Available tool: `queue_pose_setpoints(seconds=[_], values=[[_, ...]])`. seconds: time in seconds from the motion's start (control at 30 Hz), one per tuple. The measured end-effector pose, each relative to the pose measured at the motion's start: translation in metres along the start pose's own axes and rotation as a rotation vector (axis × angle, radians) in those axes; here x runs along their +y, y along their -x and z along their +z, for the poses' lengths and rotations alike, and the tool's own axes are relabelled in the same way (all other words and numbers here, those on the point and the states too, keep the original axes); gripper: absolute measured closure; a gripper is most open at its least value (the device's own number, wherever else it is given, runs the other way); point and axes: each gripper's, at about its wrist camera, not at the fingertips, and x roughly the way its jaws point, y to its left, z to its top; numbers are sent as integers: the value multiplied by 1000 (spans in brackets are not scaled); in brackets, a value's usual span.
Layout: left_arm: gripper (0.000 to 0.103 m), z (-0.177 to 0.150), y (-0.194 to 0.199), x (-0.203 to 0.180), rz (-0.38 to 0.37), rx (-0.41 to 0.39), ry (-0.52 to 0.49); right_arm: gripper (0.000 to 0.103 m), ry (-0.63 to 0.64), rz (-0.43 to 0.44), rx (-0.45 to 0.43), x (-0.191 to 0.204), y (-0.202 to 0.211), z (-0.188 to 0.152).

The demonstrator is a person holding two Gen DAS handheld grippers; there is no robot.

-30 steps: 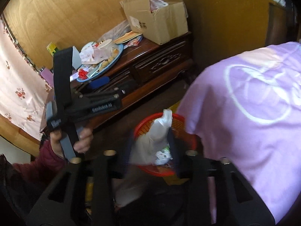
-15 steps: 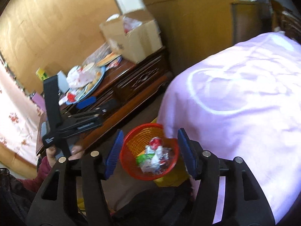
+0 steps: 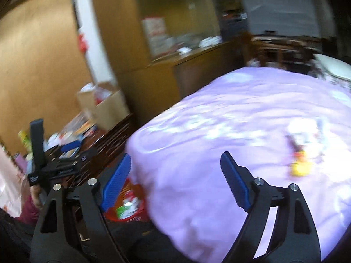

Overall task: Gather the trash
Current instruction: 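Return both tools to the bed above the remaining trash, then grasp the yellow spiky ball with the left tool while the right tool grasps the crumpled tissue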

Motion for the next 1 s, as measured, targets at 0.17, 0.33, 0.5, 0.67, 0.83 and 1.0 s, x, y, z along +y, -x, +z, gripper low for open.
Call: queue_pose_setpoints(seconds=[0.17, 0.33, 0.5, 0.67, 0.83, 1.0], values=[[6, 19, -23, -79, -79, 32, -116, 17, -135, -158, -40, -88, 18, -3], [6, 31, -63, -156, -166, 88, -216, 17, -261, -361, -61, -164, 21, -16], [6, 39, -109, -236, -307, 152, -273, 17, -253, -580, -46, -206, 15, -24], [6, 40, -138, -301, -428, 188, -331, 15, -249, -747, -50, -244, 16, -34], [6, 37, -165, -347, -504, 236, -379, 15, -345, -698, 26, -279, 6, -53], [7, 28, -193, -366, -544, 293, -359, 15, -376, -674, 50, -287, 2, -55]])
